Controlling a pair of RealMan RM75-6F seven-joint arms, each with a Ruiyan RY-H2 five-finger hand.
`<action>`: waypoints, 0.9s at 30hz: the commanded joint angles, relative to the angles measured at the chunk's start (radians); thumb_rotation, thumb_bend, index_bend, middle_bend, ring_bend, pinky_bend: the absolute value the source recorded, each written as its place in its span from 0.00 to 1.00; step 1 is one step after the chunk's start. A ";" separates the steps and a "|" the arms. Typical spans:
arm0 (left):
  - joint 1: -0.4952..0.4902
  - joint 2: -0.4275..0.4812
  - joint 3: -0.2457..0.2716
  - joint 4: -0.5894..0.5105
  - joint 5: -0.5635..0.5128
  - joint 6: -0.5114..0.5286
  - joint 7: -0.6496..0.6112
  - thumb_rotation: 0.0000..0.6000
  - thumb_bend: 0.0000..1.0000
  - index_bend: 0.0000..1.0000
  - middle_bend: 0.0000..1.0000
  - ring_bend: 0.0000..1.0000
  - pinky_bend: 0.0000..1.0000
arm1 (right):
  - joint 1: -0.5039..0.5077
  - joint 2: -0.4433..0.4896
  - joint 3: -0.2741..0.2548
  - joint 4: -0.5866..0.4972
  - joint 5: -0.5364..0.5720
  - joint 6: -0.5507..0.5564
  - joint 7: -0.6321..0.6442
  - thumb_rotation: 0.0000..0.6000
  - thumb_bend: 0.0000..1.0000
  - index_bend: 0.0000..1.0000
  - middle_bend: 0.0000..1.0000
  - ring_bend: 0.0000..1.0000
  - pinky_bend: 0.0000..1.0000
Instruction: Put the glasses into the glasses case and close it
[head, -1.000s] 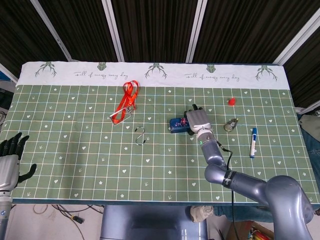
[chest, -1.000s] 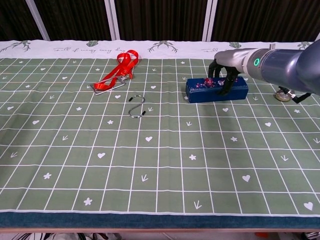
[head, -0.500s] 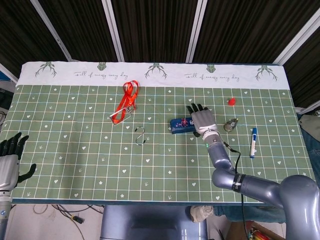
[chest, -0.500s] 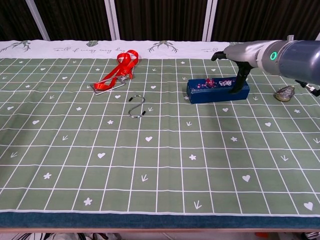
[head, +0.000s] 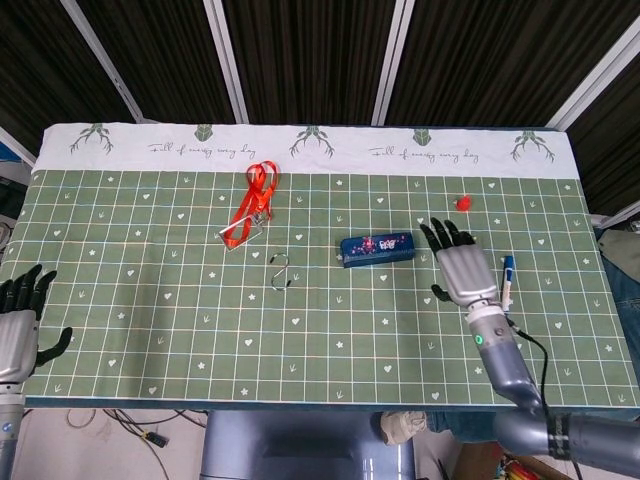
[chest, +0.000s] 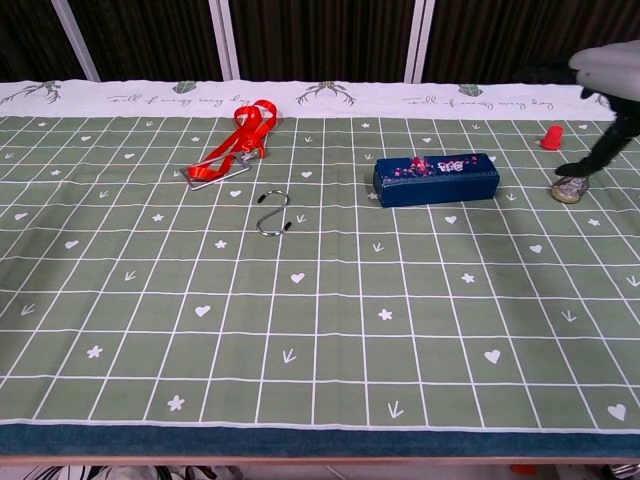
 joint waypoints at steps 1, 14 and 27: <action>0.000 -0.003 -0.001 -0.001 0.001 0.003 0.001 1.00 0.31 0.07 0.00 0.00 0.00 | -0.142 0.069 -0.107 -0.075 -0.188 0.140 0.084 1.00 0.31 0.00 0.00 0.00 0.19; 0.002 -0.010 -0.005 0.010 0.034 0.019 -0.041 1.00 0.31 0.07 0.00 0.00 0.00 | -0.421 0.015 -0.219 0.021 -0.450 0.379 0.185 1.00 0.31 0.00 0.00 0.00 0.19; 0.004 -0.015 0.003 0.029 0.086 0.033 -0.079 1.00 0.31 0.07 0.00 0.00 0.00 | -0.526 -0.035 -0.156 0.121 -0.487 0.419 0.248 1.00 0.31 0.00 0.00 0.00 0.19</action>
